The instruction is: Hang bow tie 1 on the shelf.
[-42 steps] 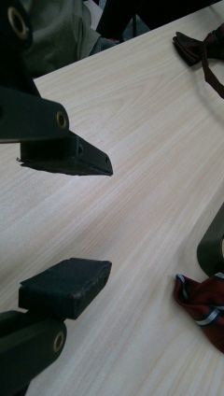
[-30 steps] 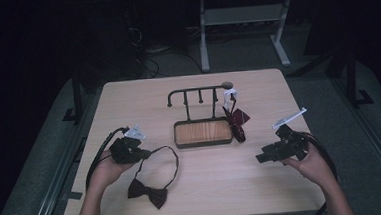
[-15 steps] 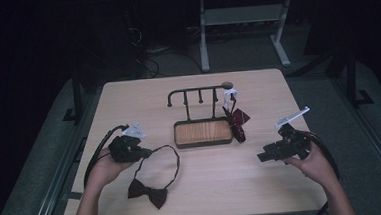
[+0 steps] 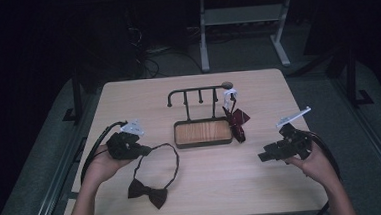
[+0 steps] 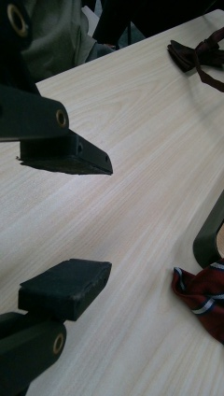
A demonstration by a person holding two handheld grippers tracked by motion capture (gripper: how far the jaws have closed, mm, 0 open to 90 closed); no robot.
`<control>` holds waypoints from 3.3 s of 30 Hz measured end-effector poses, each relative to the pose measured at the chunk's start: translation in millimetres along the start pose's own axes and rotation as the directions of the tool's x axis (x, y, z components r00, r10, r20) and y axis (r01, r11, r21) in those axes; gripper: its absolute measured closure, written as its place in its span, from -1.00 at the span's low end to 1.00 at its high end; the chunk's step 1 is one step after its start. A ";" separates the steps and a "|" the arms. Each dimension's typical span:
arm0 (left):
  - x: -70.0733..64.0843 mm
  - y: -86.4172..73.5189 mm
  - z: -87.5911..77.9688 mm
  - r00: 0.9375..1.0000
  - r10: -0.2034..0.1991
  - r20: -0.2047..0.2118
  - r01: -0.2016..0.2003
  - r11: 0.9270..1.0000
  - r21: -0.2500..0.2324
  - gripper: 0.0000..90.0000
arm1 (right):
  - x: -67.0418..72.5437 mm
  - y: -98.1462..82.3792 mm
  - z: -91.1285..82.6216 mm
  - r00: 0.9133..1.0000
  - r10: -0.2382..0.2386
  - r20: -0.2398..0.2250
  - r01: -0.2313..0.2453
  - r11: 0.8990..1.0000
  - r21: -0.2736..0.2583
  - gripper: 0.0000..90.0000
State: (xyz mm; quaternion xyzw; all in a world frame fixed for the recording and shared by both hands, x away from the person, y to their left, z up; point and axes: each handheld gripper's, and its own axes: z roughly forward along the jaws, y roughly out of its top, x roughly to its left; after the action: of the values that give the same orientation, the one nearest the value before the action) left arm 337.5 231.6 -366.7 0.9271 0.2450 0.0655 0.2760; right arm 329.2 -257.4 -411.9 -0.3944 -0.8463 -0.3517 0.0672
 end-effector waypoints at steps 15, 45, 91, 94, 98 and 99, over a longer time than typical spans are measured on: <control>-3.2 13.0 -14.5 0.999 0.035 0.008 -0.035 0.999 -0.012 1.00 | 1.3 1.2 -2.8 1.000 0.001 0.002 -0.001 1.000 -0.004 0.01; -2.4 45.9 -41.8 0.997 0.079 0.000 -0.078 0.995 -0.054 1.00 | 4.5 1.4 -8.5 1.000 -0.010 0.011 0.010 1.000 -0.012 0.01; 41.2 106.5 -64.6 0.999 0.044 -0.018 -0.045 0.996 -0.071 1.00 | 3.3 0.1 -12.9 1.000 -0.001 0.004 0.001 1.000 -0.019 0.01; 46.2 109.0 -64.8 0.999 0.025 -0.026 -0.027 0.997 -0.066 1.00 | 2.9 -0.3 -14.0 1.000 -0.004 0.006 0.004 1.000 -0.022 0.01; 52.1 110.3 -61.5 1.000 -0.002 -0.014 0.001 0.998 -0.070 1.00 | 2.6 -1.0 -15.1 1.000 0.002 0.006 -0.002 1.000 -0.023 0.01; 53.4 110.6 -60.3 1.000 -0.006 -0.018 0.004 0.998 -0.063 1.00 | 2.2 -1.2 -15.0 1.000 0.002 0.007 -0.001 1.000 -0.023 0.01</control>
State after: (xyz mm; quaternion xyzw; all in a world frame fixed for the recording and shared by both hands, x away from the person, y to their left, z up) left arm 414.9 206.2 -256.7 0.9167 0.2476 0.0808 0.3031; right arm 324.4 -266.2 -400.5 -0.3969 -0.8422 -0.3599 0.0601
